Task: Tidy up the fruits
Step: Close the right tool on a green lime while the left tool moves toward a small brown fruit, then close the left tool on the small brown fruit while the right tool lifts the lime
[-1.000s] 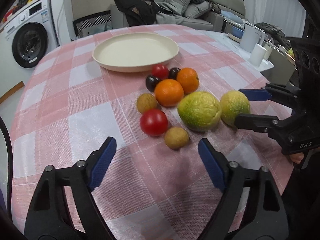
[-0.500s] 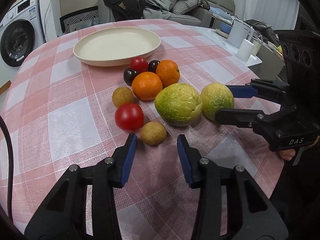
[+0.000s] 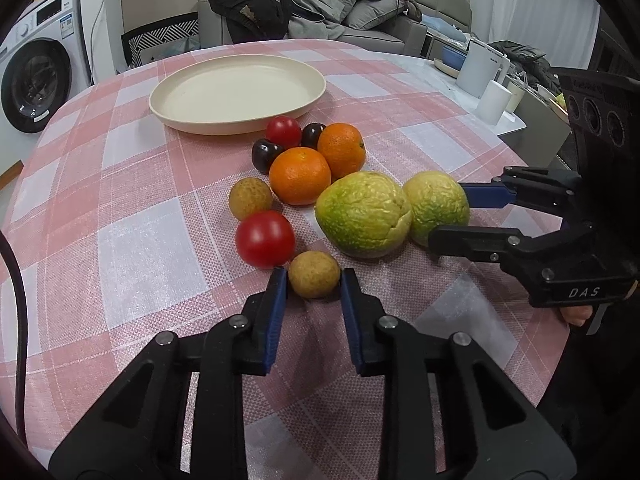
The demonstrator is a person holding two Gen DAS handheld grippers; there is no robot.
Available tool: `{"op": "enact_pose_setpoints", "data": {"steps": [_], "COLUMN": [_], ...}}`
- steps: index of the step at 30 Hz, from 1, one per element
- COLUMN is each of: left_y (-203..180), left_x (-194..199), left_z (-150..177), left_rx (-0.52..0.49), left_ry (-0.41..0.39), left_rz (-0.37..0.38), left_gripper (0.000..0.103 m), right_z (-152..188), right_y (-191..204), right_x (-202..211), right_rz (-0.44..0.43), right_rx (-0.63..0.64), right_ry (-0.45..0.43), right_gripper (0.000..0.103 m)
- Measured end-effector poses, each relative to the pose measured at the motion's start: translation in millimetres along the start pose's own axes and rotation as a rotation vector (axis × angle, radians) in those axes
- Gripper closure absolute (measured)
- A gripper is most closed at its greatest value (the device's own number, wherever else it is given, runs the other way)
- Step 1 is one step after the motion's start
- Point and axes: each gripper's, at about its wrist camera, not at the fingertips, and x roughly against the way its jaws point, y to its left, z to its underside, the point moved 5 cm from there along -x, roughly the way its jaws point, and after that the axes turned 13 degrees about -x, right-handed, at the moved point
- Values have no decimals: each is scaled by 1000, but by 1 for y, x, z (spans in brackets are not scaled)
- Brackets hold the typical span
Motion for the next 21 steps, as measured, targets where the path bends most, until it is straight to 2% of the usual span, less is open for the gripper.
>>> {"op": "enact_pose_setpoints", "data": {"steps": [10, 16, 18, 21], "left_y": [1, 3, 3, 3], "left_x": [22, 26, 27, 28], "left_z": [-5, -7, -7, -7], "left_rx": [-12, -7, -8, -9], "left_ry": [-86, -93, -93, -94], "left_rz": [1, -1, -2, -1], "left_gripper": [79, 79, 79, 79], "right_z": [-5, -8, -7, -7], "right_y": [3, 6, 5, 2], "right_x": [14, 12, 8, -1], "right_rz": [-14, 1, 0, 9], "right_rx": [17, 40, 33, 23], "right_ry": [-60, -43, -19, 6], "right_gripper": [59, 59, 55, 55]}}
